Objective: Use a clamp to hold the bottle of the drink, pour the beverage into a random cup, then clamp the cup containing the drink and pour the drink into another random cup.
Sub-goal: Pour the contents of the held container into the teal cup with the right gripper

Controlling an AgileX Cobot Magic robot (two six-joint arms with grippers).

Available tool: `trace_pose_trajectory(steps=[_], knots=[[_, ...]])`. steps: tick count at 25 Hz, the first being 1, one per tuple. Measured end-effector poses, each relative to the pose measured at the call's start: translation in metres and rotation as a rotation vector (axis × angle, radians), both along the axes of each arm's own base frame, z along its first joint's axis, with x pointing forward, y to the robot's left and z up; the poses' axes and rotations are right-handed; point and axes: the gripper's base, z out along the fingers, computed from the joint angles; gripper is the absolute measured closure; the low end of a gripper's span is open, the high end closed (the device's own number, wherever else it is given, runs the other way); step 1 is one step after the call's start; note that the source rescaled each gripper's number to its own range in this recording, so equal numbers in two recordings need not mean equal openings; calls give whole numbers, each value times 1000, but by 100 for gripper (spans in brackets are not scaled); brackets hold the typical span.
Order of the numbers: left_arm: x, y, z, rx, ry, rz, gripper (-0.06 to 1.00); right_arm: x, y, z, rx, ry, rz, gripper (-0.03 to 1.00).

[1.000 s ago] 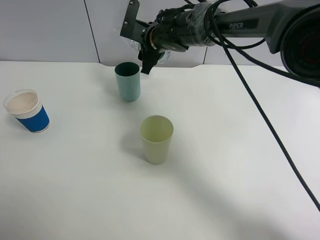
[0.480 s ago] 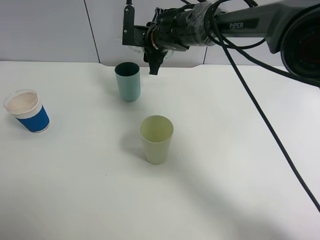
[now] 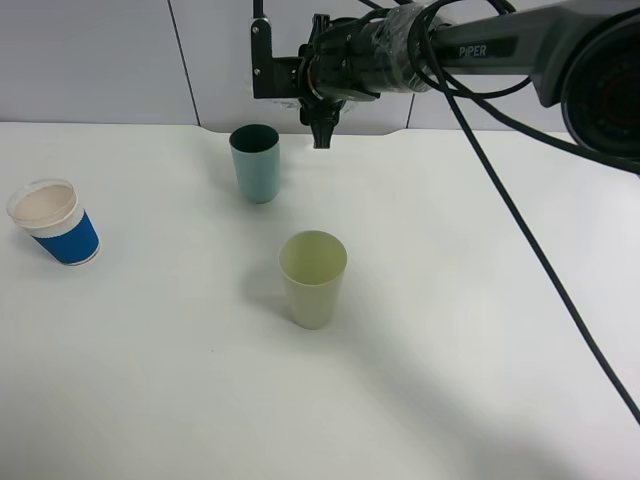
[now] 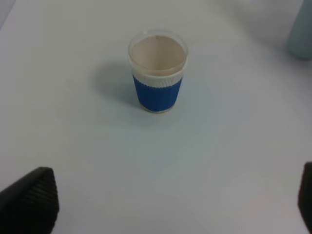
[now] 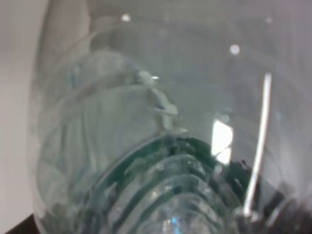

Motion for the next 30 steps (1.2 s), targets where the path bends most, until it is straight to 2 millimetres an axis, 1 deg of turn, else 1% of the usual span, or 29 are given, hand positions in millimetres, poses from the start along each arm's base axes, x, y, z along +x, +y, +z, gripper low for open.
trace_pose_trajectory(steps=[18, 23, 30], knots=[[0, 0, 0, 0, 0, 0, -6, 3, -3, 3, -117, -67, 33, 97], [0, 0, 0, 0, 0, 0, -6, 3, -3, 3, -172, -79, 65, 97], [0, 0, 0, 0, 0, 0, -6, 3, -3, 3, -194, -83, 75, 97]])
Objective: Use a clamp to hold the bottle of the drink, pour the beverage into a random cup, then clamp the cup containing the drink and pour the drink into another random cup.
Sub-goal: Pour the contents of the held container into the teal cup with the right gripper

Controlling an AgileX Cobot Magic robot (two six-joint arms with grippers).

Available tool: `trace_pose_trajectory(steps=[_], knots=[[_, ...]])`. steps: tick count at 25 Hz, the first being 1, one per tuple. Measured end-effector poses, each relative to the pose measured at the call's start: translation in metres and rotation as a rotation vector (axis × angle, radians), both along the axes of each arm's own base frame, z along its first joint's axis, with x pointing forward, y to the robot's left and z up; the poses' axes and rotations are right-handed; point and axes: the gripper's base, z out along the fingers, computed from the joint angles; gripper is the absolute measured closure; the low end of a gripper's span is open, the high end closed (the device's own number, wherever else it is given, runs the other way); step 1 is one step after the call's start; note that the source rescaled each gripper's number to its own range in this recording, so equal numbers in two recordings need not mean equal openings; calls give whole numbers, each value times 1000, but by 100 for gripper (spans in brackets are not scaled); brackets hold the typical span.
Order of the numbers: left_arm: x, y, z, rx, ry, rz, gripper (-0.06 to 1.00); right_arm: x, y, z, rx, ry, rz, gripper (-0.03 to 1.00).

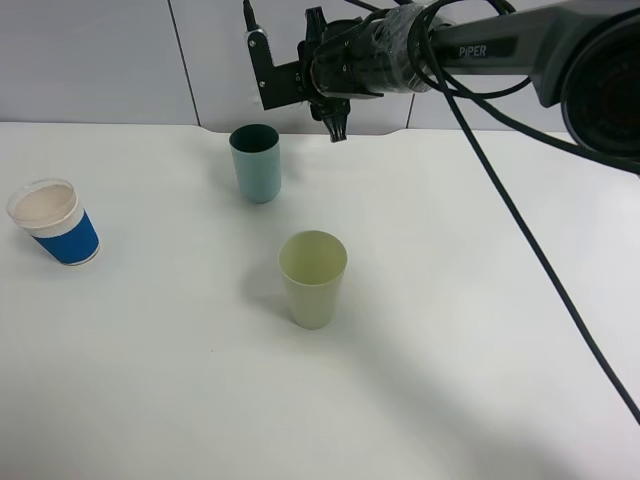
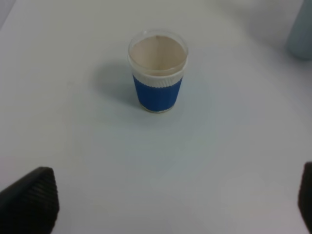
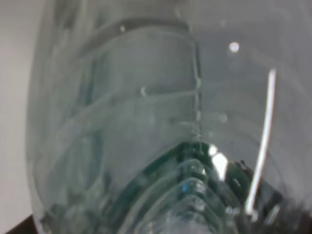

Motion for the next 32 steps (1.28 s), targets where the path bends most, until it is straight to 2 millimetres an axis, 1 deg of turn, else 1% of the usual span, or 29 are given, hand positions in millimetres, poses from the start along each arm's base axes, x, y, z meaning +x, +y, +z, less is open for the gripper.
trace_pose_trajectory(steps=[5, 32], knots=[[0, 0, 0, 0, 0, 0, -6, 1, -3, 0, -58, -12, -3, 97], [0, 0, 0, 0, 0, 0, -6, 2, -2, 3, -112, -51, 31, 97]])
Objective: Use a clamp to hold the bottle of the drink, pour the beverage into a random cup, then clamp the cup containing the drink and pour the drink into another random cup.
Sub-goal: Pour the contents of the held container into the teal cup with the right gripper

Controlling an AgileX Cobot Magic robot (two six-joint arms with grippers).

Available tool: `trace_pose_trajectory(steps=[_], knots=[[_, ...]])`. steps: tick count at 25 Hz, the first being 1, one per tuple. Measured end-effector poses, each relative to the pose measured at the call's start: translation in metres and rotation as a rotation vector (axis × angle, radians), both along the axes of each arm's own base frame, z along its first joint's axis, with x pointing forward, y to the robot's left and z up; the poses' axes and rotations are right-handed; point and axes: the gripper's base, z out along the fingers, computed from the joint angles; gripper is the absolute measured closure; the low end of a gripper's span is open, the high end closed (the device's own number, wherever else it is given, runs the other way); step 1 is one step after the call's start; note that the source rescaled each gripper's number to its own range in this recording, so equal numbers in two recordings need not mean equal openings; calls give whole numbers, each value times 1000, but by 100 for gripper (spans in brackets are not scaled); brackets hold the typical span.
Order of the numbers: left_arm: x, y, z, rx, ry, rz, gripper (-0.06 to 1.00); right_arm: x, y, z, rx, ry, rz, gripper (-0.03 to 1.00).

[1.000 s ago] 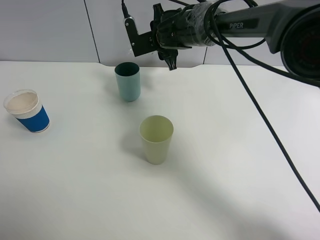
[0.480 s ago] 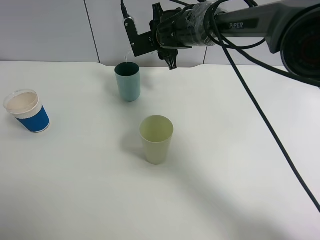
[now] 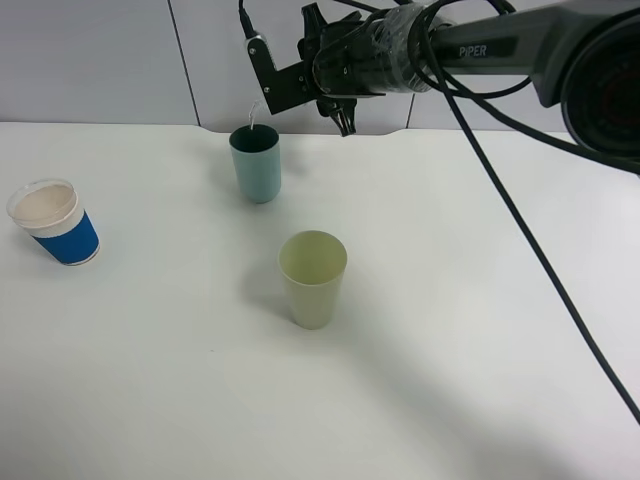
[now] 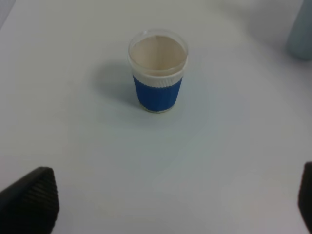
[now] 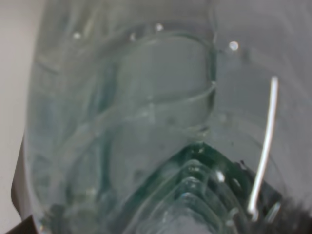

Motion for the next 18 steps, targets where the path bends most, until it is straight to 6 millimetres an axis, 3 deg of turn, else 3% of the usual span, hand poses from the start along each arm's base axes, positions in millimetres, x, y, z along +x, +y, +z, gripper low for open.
trace_pose_trajectory(steps=[18], knots=[[0, 0, 0, 0, 0, 0, -6, 1, 0, 3, -55, -39, 29, 97]])
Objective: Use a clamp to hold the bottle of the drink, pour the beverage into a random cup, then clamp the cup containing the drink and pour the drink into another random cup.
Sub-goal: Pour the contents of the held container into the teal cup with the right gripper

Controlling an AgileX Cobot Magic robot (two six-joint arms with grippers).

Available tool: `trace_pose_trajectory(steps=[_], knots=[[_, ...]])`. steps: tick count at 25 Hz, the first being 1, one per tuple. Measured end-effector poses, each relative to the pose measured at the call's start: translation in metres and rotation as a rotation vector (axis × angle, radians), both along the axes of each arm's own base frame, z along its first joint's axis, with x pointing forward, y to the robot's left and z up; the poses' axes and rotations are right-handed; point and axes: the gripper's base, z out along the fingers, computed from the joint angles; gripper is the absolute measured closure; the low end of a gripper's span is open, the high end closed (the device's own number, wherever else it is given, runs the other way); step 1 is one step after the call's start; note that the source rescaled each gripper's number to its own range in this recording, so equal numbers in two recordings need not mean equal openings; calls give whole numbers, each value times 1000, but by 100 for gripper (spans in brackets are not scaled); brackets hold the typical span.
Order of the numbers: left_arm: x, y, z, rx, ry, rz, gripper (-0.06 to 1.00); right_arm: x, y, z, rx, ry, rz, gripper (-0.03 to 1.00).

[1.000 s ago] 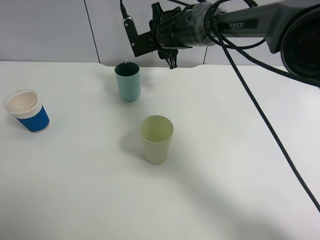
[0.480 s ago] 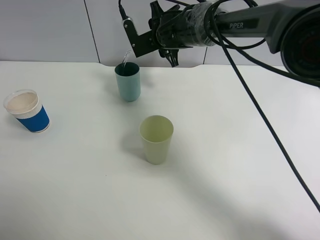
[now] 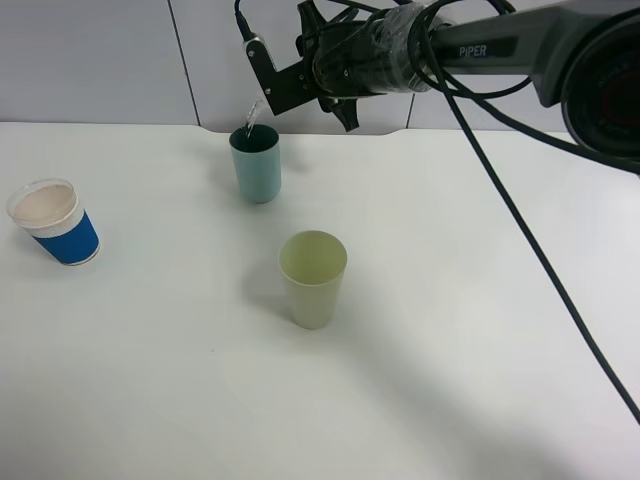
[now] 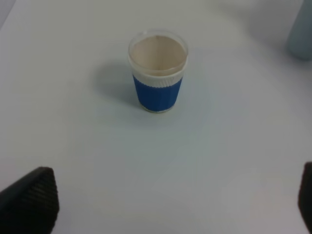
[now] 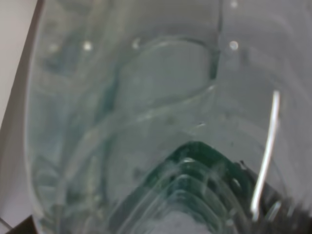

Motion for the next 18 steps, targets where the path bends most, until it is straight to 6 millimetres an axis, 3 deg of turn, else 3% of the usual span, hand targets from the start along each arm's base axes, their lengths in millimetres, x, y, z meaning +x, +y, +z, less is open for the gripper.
trace_pose_trajectory(steps=[18], knots=[[0, 0, 0, 0, 0, 0, -6, 0, 5, 1, -7, -15, 56, 97]])
